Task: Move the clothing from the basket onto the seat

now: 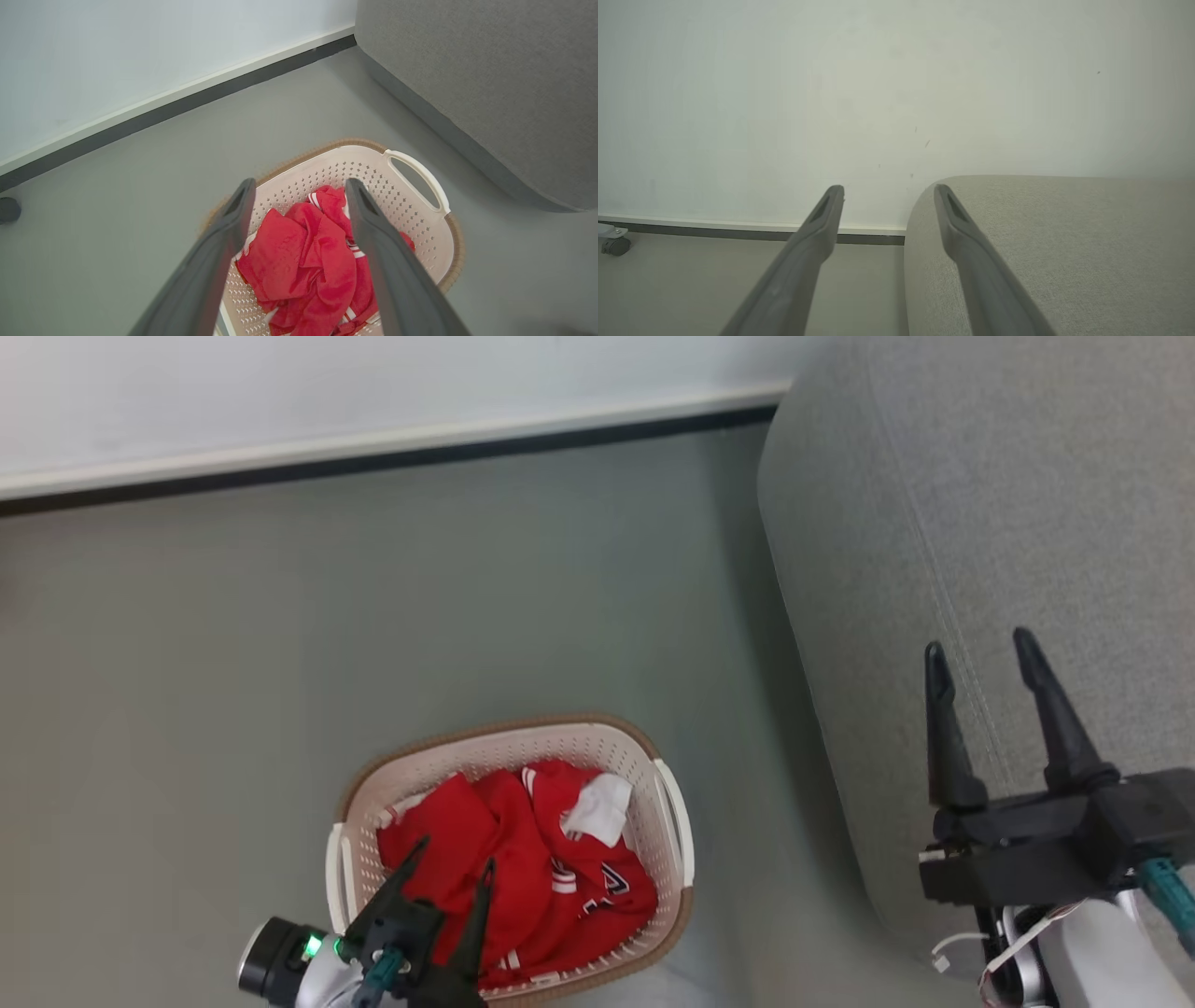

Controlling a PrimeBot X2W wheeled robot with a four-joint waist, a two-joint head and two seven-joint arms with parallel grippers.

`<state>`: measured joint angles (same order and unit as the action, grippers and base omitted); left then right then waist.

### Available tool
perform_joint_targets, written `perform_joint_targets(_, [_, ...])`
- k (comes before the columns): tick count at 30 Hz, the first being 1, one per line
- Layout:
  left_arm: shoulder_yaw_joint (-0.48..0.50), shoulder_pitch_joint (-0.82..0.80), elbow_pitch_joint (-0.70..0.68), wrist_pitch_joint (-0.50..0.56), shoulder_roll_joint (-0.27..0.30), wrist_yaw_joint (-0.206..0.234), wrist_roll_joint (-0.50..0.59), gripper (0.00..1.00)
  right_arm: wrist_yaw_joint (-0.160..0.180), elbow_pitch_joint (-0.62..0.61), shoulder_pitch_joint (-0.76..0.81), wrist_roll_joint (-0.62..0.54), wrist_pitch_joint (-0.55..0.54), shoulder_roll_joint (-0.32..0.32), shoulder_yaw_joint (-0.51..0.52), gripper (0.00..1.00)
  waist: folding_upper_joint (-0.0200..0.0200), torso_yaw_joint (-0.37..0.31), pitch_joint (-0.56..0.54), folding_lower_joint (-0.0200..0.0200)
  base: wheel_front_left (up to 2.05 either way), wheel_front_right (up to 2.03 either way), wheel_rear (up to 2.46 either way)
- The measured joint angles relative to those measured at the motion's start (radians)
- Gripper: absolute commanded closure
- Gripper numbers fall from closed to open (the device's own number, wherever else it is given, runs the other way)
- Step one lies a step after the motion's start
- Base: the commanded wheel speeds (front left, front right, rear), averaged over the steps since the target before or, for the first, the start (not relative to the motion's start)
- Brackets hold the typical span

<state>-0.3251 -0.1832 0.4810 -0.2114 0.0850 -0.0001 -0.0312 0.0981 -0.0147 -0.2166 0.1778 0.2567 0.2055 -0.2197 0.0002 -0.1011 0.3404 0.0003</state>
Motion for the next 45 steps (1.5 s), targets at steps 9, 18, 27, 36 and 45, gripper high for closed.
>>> perform_joint_targets(9, [-0.021,-0.099,0.106,0.025,-0.011,-0.008,0.027,0.0,0.003,-0.069,-0.062,-0.002,0.0,0.004,0.026,0.0,0.0,-0.036,0.119,-0.0001,0.0,0.0,0.0])
perform_joint_targets(18, [-0.049,-0.209,0.167,0.034,-0.019,-0.01,0.043,0.0,0.008,-0.137,-0.104,-0.009,0.0,0.013,0.069,0.0,0.0001,-0.057,0.227,-0.0001,0.0,0.0,0.0])
perform_joint_targets(27, [-0.074,-0.323,0.239,0.044,-0.023,-0.028,0.065,0.0,0.009,-0.198,-0.149,-0.012,0.0,0.012,0.095,0.0,0.0,-0.067,0.347,-0.0001,0.0,0.0,0.0])
perform_joint_targets(36, [-0.107,-0.435,0.292,0.044,-0.024,-0.053,0.104,0.0,0.013,-0.249,-0.213,-0.021,0.0,0.007,0.127,0.0,0.0,-0.066,0.48,-0.0001,0.0,0.0,0.0])
perform_joint_targets(45, [-0.111,-0.513,0.365,0.047,-0.026,-0.052,0.116,0.0,0.014,-0.259,-0.263,-0.034,0.0,-0.011,0.128,0.0,0.0,-0.065,0.581,-0.0001,0.0,0.0,0.0])
